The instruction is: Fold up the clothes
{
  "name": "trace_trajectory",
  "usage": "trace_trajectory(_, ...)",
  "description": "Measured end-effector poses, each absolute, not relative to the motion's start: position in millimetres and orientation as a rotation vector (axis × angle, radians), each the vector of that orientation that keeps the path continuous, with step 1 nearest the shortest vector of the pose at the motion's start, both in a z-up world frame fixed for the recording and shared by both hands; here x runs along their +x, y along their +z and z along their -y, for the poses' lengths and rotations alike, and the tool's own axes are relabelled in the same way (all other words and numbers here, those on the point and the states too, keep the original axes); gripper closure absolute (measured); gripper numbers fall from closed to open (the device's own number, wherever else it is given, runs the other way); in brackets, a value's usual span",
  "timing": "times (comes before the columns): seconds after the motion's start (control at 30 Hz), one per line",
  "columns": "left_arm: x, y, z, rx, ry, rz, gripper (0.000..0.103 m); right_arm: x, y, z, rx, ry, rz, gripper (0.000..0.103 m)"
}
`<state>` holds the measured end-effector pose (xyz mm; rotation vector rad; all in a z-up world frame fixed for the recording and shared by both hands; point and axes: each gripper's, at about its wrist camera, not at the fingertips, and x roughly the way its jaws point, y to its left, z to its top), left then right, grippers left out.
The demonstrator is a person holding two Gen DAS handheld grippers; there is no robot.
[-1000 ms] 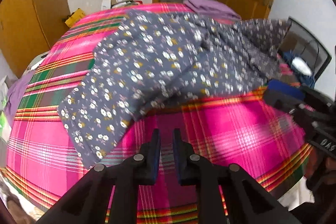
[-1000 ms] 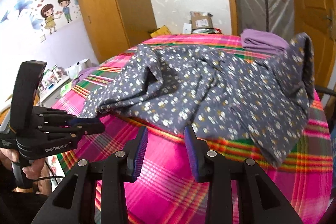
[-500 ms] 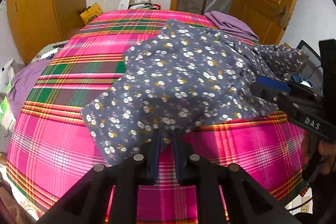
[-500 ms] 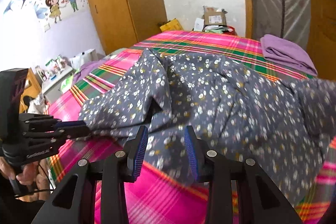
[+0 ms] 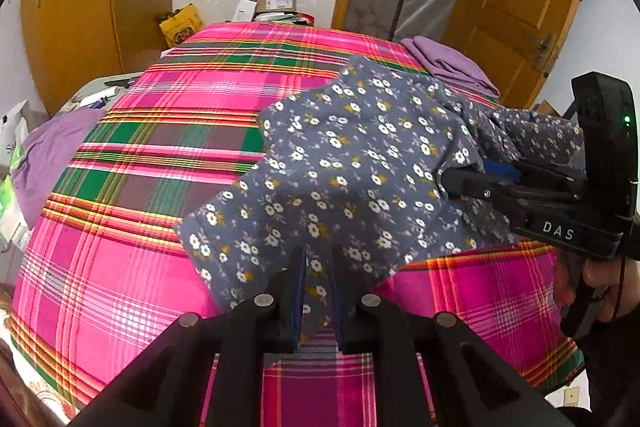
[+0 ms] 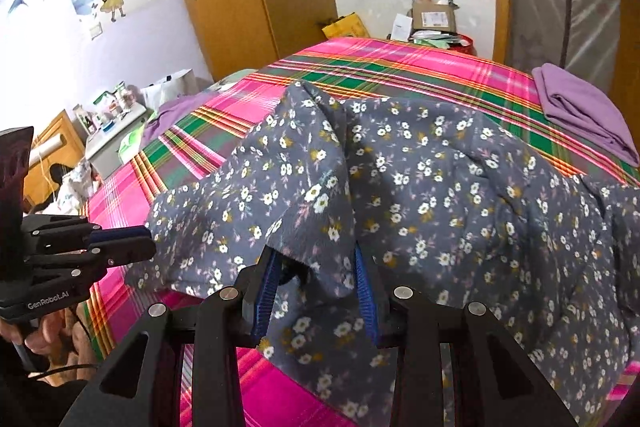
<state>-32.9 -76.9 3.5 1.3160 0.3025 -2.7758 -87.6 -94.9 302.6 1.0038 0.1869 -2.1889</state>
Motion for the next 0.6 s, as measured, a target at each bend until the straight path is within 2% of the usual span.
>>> trace_trajectory(0.17,-36.0,1.7,82.7,1.3,-2.757,-0.289,0.091,-91.1,304.2,104.6,1.015,-2.176,-0.198,0.066)
trace_trajectory(0.27,-39.0,-0.1,86.3,1.3,-2.745,-0.282,0.091,-94.7,306.1,112.5,1.005,-2.155,-0.216,0.085)
trace_trajectory(0.33,-41.1,-1.6,88.3,1.305,-2.741,-0.28,0.091,-97.9,309.5,118.6,0.989,-2.141,-0.225,0.09)
trace_trajectory(0.6,-45.9,-2.1,98.9,1.285,-2.741,-0.33,0.091,-130.8,347.1,141.4,0.877,-2.119,-0.152,0.093)
